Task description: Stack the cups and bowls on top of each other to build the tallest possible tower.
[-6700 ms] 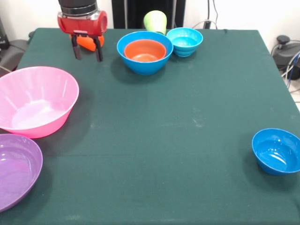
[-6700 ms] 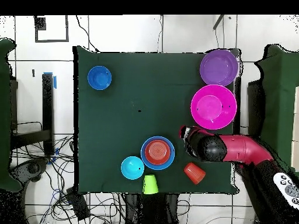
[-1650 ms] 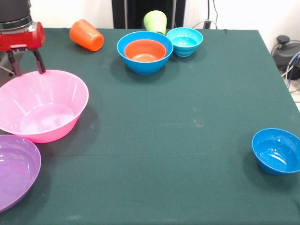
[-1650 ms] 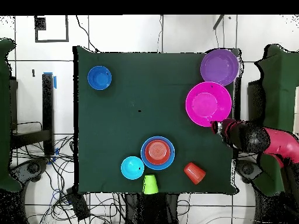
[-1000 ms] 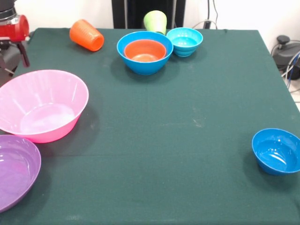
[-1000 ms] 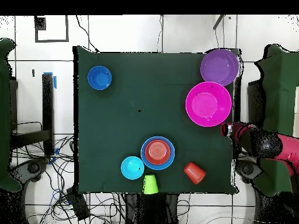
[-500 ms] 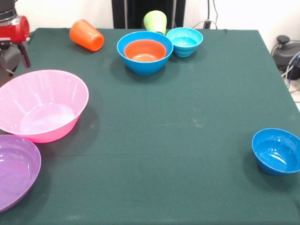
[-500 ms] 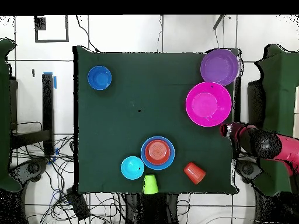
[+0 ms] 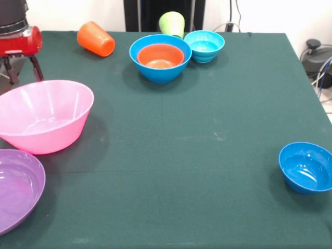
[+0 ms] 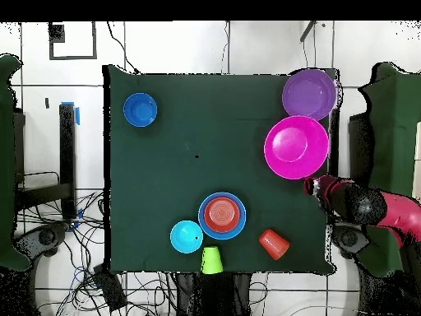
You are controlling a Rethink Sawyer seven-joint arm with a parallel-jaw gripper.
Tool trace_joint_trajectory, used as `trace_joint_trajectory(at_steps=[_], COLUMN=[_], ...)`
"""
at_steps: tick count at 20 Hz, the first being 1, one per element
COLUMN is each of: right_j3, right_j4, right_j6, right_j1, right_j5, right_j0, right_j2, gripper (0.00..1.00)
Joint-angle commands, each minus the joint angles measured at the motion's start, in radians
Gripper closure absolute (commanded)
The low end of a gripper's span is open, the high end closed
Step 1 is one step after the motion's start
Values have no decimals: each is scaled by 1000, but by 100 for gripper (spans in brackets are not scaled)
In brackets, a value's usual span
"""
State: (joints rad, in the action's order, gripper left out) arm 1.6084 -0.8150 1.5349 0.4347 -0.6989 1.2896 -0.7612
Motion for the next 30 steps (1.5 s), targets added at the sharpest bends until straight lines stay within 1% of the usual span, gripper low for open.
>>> trace_joint_trajectory(at_steps=[1,8,19,30], right_j3=[-3,42,33,31], right_j4=[-106,-113,-95,-95], right_j6=[-260,-229,-240,-245], right_j1=[-78,-48,-54,-55], right_j5=[83,107,93,88], right_j0=[-21,-5,-8,-4], right_j2=[-5,-5,3,4], gripper=[0,0,0,0])
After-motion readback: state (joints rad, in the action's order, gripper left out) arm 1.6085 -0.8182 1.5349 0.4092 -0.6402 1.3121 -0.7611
